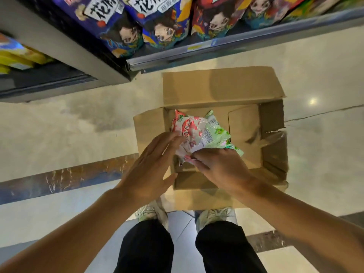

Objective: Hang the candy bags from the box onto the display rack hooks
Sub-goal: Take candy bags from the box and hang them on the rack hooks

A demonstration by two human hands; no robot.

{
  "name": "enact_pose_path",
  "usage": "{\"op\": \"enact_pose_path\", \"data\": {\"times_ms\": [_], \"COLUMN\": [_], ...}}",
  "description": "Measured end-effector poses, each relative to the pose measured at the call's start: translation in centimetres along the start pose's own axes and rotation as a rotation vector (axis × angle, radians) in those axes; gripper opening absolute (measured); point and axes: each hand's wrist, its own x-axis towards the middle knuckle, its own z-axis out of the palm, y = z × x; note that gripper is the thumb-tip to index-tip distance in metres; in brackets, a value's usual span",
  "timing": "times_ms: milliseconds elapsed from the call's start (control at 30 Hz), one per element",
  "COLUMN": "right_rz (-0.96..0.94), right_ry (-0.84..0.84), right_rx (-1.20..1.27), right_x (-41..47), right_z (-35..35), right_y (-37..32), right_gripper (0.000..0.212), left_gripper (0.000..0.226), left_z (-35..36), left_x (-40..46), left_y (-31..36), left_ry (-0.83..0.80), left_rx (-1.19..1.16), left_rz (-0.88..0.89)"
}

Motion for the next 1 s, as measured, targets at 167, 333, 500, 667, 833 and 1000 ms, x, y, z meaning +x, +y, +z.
{"op": "enact_pose_path", "data": {"times_ms": [167, 333, 500, 667, 833, 1000], "right_rz": [0.089, 0.421, 1.098, 1.280, 1.316, 1.299], "right_ry": [-0.055, -0.004, -0.055, -0.049, 0.030, 0.051], "right_rx": [0.259, 0.776, 1.081, 1.092, 1.036, 0.924], "right_x": [1.3, 0.9, 1.7, 4.0, 7.2, 8.3], "right_z": [-1.9, -0.9, 3.5, 9.1, 14.2, 16.8], "right_y": [-2.0, -0.8, 3.8, 6.3, 6.3, 6.4], "right_gripper": [0.029, 0.017, 0.031, 0.054, 0.043, 0.029], "left_gripper": [0.033, 0.027, 0.042, 0.024, 0.026, 0.026], "left_z": [-0.8, 0.2, 0.3, 1.5, 3.4, 6.1], "left_x": [1.8, 1.1, 0.7, 0.5, 1.5, 0.6], "left_y": [1.2, -1.1, -4.3, -7.4, -9.0, -9.3], "left_ry": [-0.032, 0.024, 0.141, 0.221, 0.238, 0.299], "left_rx": [0.129, -0.146, -0.406, -0.601, -0.717, -0.746], "left_rz": [-0.101, -0.393, -0.622, -0.670, -0.675, -0.723]}}
